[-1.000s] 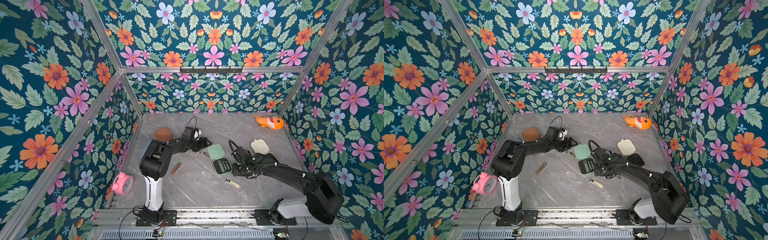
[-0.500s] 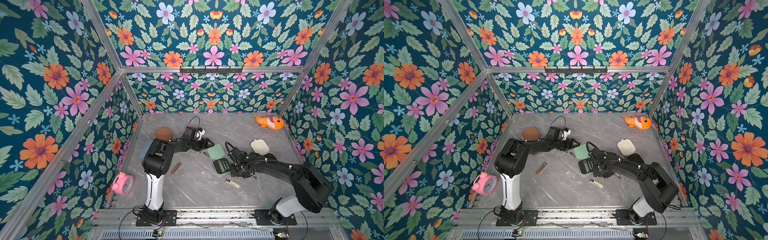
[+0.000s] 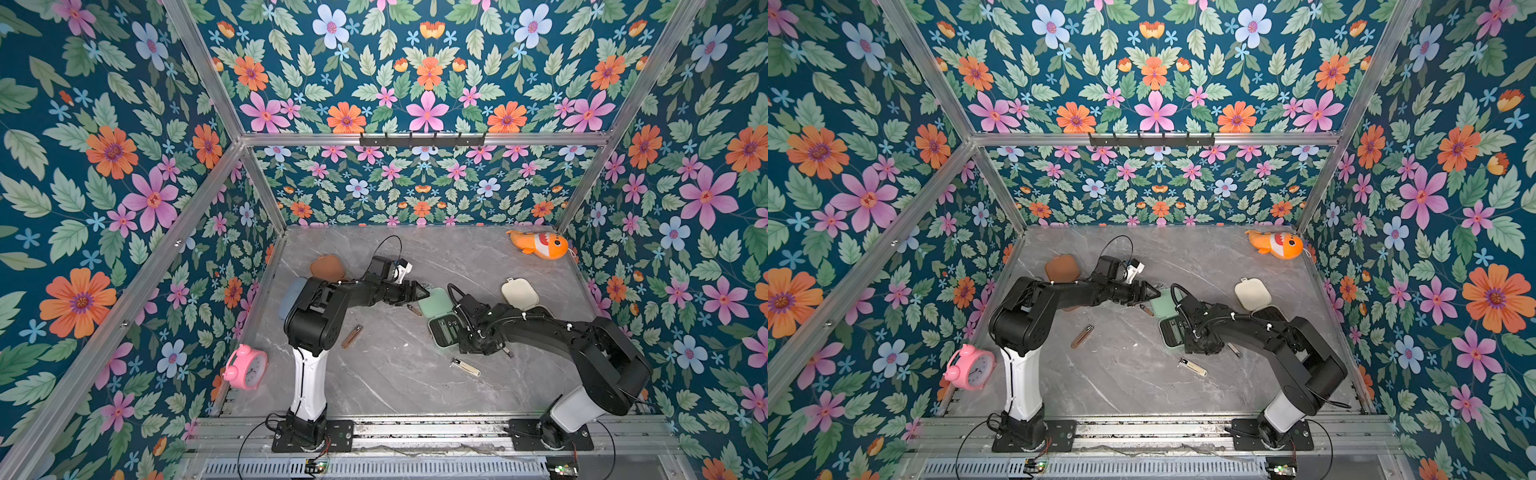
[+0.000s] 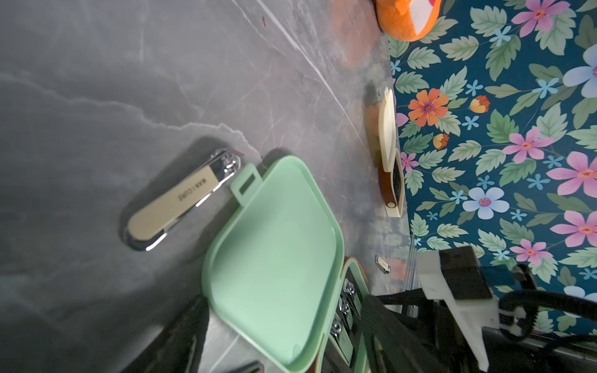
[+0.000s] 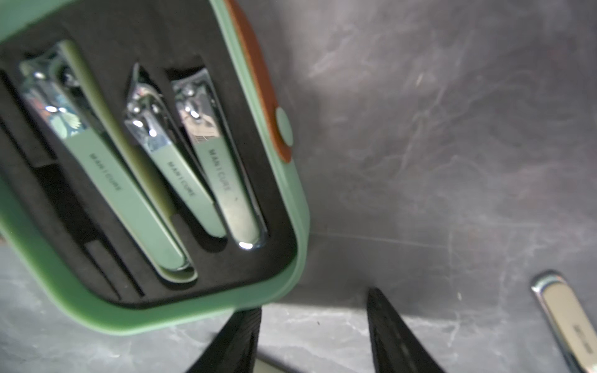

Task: Organize nail clipper sets
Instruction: Adjust the storage box at the center of the board.

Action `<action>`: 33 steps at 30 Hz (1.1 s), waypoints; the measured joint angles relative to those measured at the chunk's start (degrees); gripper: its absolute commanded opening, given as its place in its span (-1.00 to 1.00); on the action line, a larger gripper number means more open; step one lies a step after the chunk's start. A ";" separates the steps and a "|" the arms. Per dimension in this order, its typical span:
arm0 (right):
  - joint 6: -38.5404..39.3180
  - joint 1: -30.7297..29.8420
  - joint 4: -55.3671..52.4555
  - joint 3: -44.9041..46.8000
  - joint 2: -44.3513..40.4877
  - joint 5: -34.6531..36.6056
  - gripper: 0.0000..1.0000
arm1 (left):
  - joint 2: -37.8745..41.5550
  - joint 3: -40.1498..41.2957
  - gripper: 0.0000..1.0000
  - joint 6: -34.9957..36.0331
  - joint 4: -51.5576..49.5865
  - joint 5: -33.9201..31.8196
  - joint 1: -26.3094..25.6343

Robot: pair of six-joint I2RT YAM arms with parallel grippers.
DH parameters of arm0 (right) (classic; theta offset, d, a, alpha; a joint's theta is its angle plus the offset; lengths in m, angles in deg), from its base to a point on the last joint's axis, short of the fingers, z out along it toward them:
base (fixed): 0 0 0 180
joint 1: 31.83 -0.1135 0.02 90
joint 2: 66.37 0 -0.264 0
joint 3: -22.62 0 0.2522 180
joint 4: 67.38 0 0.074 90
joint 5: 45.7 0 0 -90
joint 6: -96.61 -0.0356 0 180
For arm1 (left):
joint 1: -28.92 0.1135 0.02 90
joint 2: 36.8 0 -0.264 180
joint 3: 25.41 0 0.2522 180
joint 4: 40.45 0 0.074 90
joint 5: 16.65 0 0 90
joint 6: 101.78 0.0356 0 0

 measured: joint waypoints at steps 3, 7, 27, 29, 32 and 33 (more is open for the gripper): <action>0.20 0.17 0.15 -0.57 0.57 0.00 0.08 | 1.40 0.74 0.55 -1.16 -1.07 0.22 -0.04; 1.01 0.52 0.59 -1.25 1.22 0.00 0.08 | 3.06 1.03 0.55 -1.75 -0.72 1.07 -0.07; 1.22 4.72 0.85 0.35 -5.05 -2.43 -0.04 | -0.57 -5.01 0.56 -1.11 -5.44 -11.63 0.17; 1.11 4.79 0.85 0.33 -6.82 -3.39 -0.05 | -0.31 -4.68 0.55 -1.14 -5.25 -11.78 0.17; 0.31 4.96 0.90 0.28 -8.55 -4.57 -0.14 | 1.20 -3.30 0.54 -1.20 -5.70 -12.81 0.20; 0.02 4.96 0.79 0.09 -8.61 -4.68 -0.18 | 1.75 -2.78 0.53 -1.42 -5.92 -13.44 0.22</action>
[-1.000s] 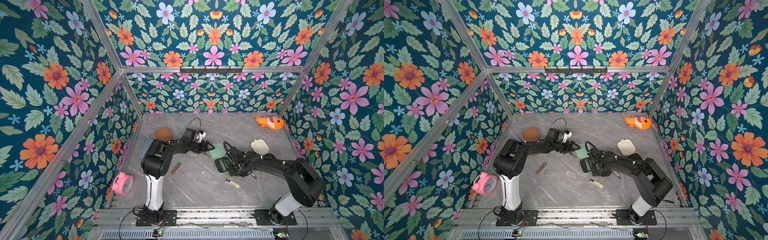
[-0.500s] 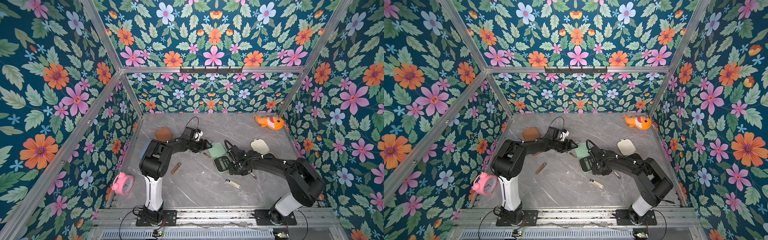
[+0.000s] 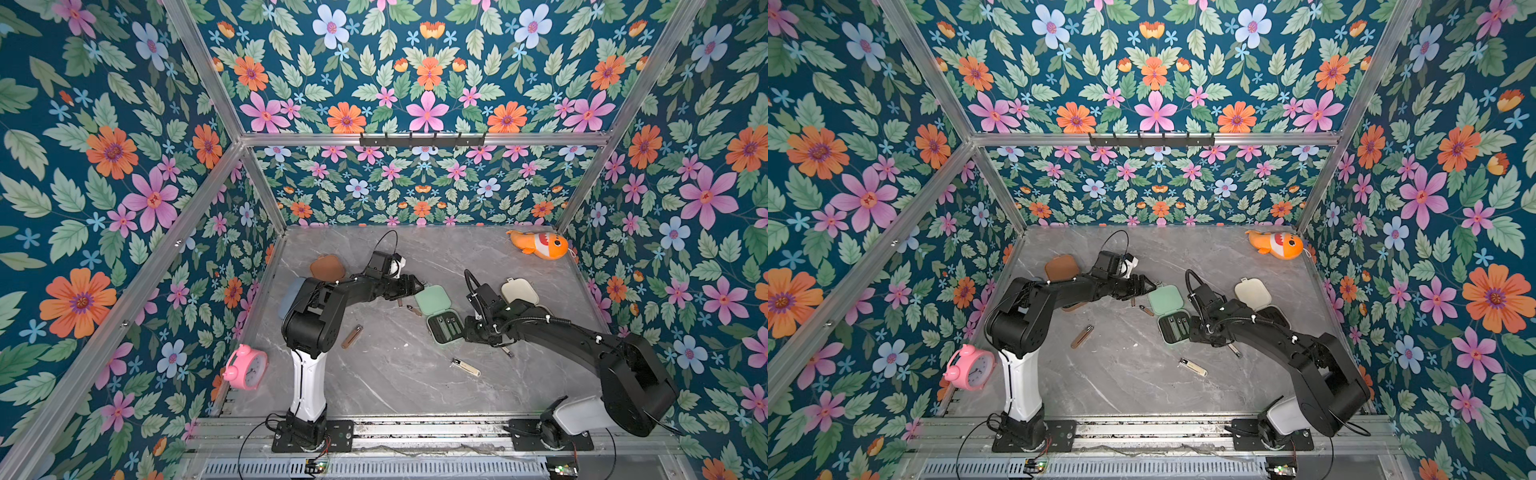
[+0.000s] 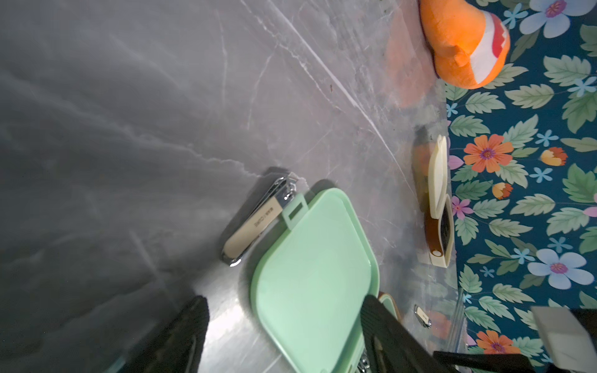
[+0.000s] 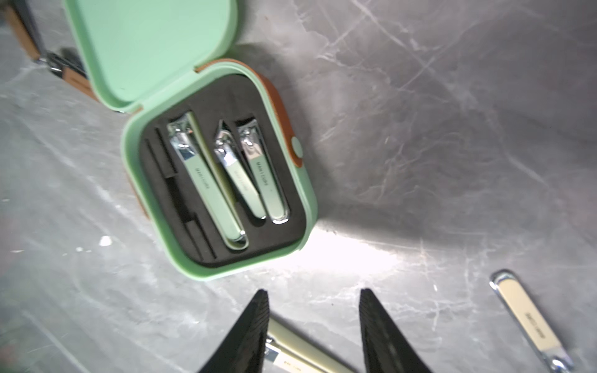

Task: Organize nail clipper sets
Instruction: Adjust the storage box at the center of the board.

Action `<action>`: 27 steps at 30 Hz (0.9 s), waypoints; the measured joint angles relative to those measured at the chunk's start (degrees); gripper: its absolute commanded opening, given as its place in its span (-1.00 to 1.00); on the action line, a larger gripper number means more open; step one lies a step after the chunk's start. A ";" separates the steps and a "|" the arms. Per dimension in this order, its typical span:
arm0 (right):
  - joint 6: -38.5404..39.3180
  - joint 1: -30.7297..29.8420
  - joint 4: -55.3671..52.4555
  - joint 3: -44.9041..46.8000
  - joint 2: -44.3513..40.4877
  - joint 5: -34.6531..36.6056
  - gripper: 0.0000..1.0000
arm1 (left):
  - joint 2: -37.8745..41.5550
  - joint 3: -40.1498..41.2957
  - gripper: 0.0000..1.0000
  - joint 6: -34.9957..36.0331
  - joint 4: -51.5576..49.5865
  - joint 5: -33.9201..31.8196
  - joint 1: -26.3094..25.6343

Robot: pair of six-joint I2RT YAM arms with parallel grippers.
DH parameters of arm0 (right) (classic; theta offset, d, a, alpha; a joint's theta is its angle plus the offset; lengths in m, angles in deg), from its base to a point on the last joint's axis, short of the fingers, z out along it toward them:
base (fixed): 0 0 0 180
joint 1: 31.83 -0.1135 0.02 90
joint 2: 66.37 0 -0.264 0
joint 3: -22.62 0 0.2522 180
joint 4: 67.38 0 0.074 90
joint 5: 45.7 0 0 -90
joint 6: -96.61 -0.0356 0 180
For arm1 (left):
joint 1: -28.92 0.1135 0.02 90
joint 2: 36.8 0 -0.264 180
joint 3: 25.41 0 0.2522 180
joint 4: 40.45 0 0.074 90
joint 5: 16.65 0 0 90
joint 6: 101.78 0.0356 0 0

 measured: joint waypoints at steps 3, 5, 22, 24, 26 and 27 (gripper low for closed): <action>-0.31 -0.02 -0.15 -1.31 0.83 -0.17 -0.30 | 2.62 2.45 0.52 -0.44 -0.76 -0.79 0.00; -0.28 0.07 -0.13 -2.47 2.27 -0.20 -0.37 | 4.74 4.20 0.52 -1.40 -0.72 -1.29 0.04; 1.18 1.66 0.55 -4.33 10.67 -0.20 -0.56 | 15.19 13.05 0.50 -4.17 0.31 -3.15 -0.07; 1.22 1.77 0.48 -3.89 10.58 -0.02 -0.56 | 14.82 12.68 0.50 -4.26 0.33 -3.15 -0.11; 1.53 1.99 0.55 -3.15 10.05 0.00 -0.57 | 14.25 11.98 0.50 -4.39 0.33 -3.15 -0.17; 1.64 2.10 0.50 -2.82 9.75 0.00 -0.57 | 13.97 11.63 0.50 -4.39 0.33 -3.15 -0.22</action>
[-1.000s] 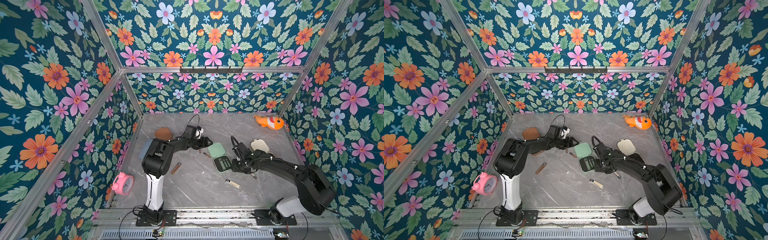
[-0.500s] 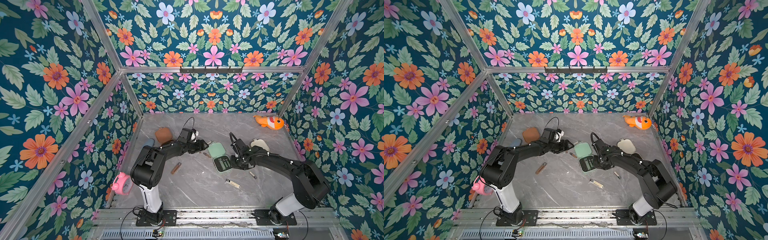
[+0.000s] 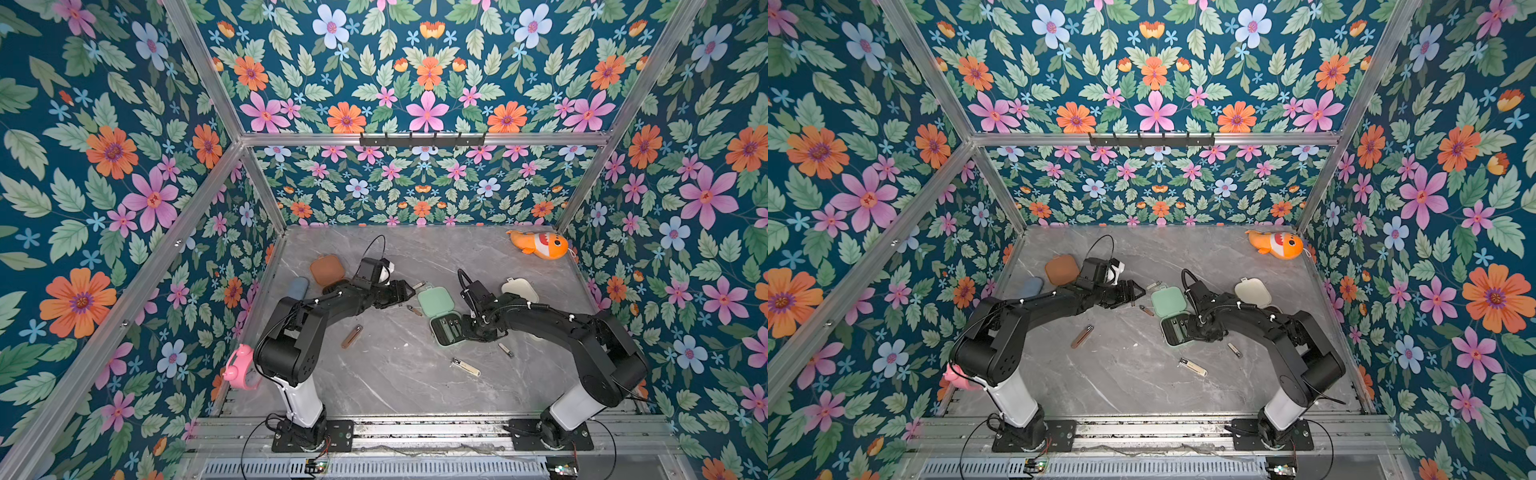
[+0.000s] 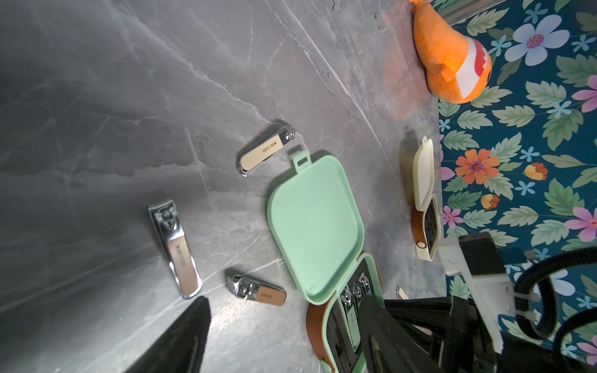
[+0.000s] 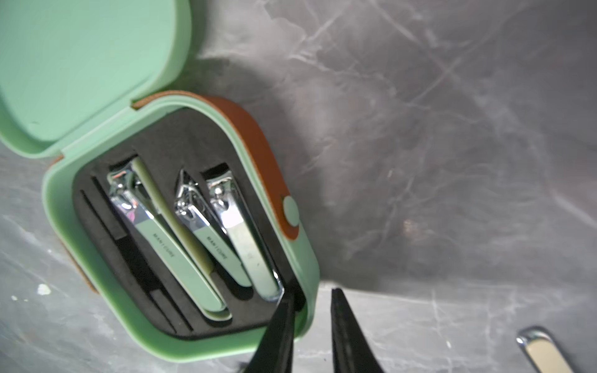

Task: Organize nail clipper sets
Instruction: Adjust the storage box at the center of the board.

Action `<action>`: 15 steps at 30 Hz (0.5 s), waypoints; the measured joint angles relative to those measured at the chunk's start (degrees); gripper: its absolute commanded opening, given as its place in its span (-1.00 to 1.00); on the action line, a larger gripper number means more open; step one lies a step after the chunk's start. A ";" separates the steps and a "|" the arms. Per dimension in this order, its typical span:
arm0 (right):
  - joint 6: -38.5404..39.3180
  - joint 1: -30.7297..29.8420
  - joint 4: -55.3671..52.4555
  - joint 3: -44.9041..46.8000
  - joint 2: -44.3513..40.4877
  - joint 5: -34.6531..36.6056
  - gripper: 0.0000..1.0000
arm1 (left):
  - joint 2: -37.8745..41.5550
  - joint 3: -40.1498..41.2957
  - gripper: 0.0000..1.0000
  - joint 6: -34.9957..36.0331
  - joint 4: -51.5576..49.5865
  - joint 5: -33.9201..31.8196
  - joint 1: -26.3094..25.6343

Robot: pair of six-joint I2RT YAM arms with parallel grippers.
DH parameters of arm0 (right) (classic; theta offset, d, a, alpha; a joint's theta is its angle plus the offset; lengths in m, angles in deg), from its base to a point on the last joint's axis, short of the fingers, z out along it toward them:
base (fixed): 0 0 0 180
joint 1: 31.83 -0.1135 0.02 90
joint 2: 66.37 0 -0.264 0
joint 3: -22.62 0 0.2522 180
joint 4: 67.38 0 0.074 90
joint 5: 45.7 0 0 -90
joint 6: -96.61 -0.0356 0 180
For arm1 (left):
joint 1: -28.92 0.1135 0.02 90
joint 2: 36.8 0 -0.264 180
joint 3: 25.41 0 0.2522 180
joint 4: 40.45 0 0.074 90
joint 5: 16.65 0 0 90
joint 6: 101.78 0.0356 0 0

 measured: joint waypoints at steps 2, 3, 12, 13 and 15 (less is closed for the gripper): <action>0.31 0.28 0.00 0.81 -0.70 0.02 -0.58 | -0.98 -1.20 0.50 -0.02 0.00 0.02 -0.26; 0.79 0.42 0.00 1.14 -1.03 0.07 -0.60 | -1.51 -1.81 0.50 -0.07 0.00 0.07 -0.39; 3.13 3.23 0.00 3.37 -2.97 -0.02 -0.64 | -8.52 -9.44 0.51 0.09 -1.18 0.74 -2.49; 3.78 3.58 -0.02 3.28 -2.97 -0.02 -0.64 | -9.40 -10.32 0.50 0.31 -1.46 0.85 -2.73; 4.22 4.04 -0.66 2.62 -2.69 0.20 -0.64 | -11.06 -11.98 0.50 0.87 -2.12 1.16 -3.06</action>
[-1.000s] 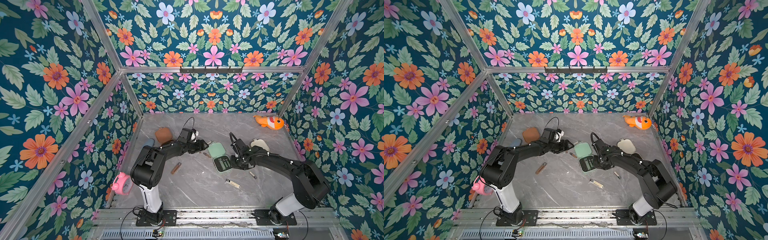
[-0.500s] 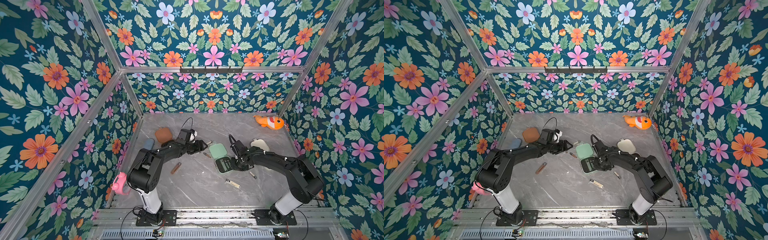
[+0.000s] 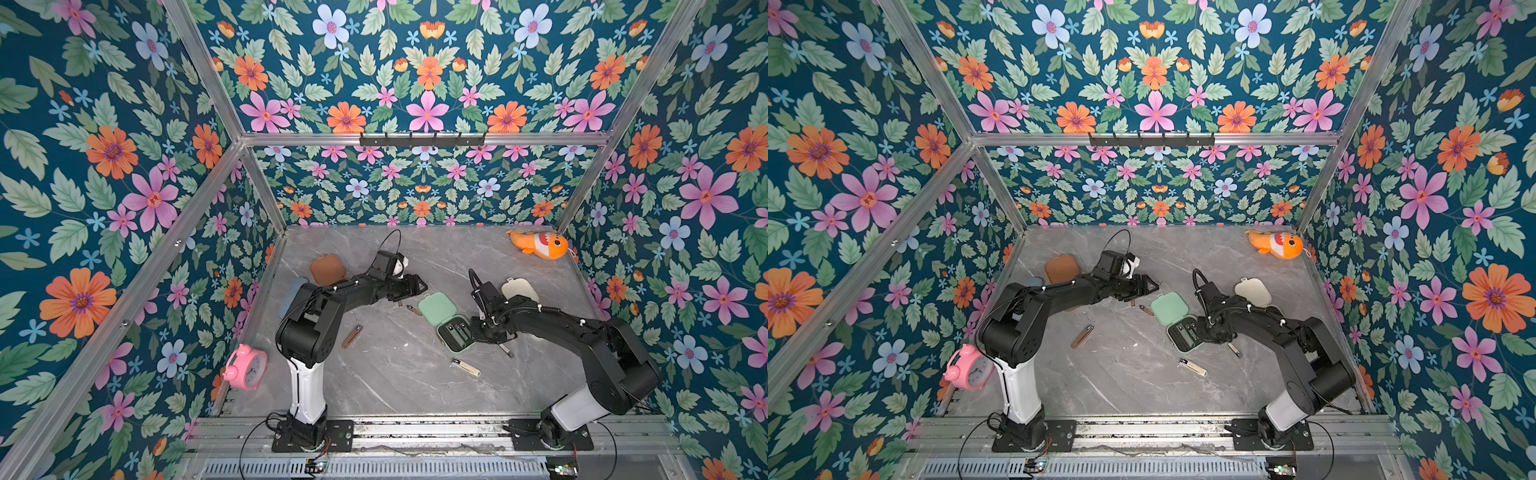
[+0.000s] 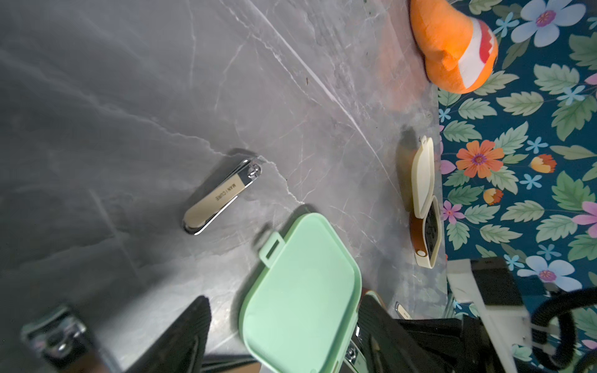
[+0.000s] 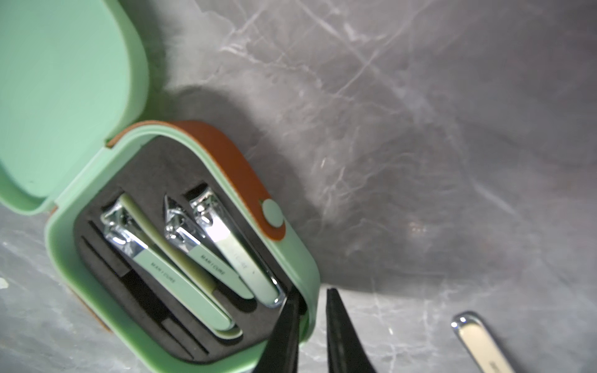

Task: Organize nail clipper sets
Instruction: Adjust the storage box at the center of the board.

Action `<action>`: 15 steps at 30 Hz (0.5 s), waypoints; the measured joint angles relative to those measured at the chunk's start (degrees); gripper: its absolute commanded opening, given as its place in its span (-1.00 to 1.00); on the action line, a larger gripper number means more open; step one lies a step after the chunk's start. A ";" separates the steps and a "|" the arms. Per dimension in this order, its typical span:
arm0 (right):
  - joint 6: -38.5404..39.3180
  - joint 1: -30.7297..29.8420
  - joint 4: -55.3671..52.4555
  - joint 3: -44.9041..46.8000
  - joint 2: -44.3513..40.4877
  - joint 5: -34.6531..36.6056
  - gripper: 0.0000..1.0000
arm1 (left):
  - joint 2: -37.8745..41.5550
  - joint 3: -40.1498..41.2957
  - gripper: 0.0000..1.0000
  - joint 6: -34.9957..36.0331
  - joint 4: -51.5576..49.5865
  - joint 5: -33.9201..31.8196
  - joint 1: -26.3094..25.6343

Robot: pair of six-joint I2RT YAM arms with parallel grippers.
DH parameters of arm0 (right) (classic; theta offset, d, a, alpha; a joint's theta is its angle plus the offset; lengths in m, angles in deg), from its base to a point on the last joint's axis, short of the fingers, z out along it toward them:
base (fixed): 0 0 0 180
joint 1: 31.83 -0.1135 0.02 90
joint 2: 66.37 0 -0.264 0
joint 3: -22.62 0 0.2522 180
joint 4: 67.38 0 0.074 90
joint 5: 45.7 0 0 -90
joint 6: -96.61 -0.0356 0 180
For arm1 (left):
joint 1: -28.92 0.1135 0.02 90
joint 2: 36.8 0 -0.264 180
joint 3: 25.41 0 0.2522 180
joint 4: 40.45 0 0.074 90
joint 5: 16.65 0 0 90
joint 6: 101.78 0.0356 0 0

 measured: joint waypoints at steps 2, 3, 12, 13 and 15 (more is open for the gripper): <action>0.74 0.39 -0.68 -1.05 0.66 0.42 -0.62 | -1.70 -1.42 0.50 0.94 -0.61 0.37 -0.24; 1.33 0.50 -0.98 -1.57 1.03 0.70 -0.61 | -2.47 -2.08 0.50 1.49 -0.98 0.55 -0.26; 3.23 0.74 -3.04 -6.93 2.49 1.33 -0.33 | -6.25 -4.37 0.50 6.60 -0.81 4.04 0.02; 3.23 0.74 -3.26 -7.08 1.81 1.33 -0.30 | -6.47 -4.39 0.50 6.60 -0.37 4.61 0.02; 3.21 0.74 -4.02 -7.17 -0.15 1.29 -0.25 | -6.86 -4.50 0.50 6.84 0.28 5.40 0.02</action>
